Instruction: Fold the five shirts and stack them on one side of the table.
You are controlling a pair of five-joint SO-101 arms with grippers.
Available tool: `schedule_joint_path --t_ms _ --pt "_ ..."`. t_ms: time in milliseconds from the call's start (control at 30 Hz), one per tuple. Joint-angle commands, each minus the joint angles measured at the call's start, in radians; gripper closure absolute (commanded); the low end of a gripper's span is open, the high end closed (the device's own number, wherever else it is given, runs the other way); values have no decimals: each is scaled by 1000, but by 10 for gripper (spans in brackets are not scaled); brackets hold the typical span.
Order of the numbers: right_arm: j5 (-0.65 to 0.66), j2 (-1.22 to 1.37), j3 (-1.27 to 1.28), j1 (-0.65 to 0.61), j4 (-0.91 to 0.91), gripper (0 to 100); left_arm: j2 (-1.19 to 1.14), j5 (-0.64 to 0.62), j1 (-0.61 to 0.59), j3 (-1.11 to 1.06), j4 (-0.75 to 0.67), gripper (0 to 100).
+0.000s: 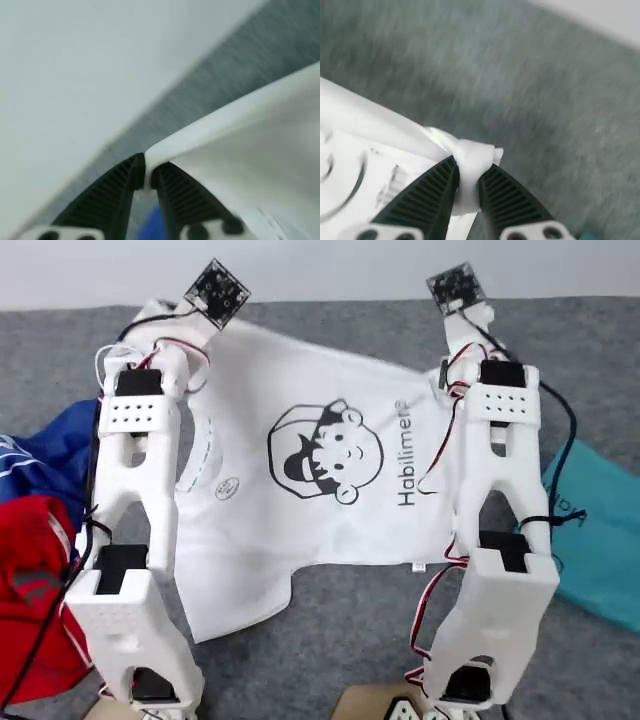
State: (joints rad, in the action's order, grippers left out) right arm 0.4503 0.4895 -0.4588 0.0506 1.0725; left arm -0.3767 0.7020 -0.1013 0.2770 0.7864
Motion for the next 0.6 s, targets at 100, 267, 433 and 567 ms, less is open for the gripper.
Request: schedule_joint_path --t_ms 100,267,433,567 --pt "11 -53 -57 -1 251 988 132 83 20 48 427 994" --pt "11 -84 -57 -1 414 988 161 195 15 48 657 994" --pt "11 -99 -57 -1 585 988 210 281 14 48 881 994" --pt "12 -99 -57 -1 719 988 265 296 9 15 970 994"
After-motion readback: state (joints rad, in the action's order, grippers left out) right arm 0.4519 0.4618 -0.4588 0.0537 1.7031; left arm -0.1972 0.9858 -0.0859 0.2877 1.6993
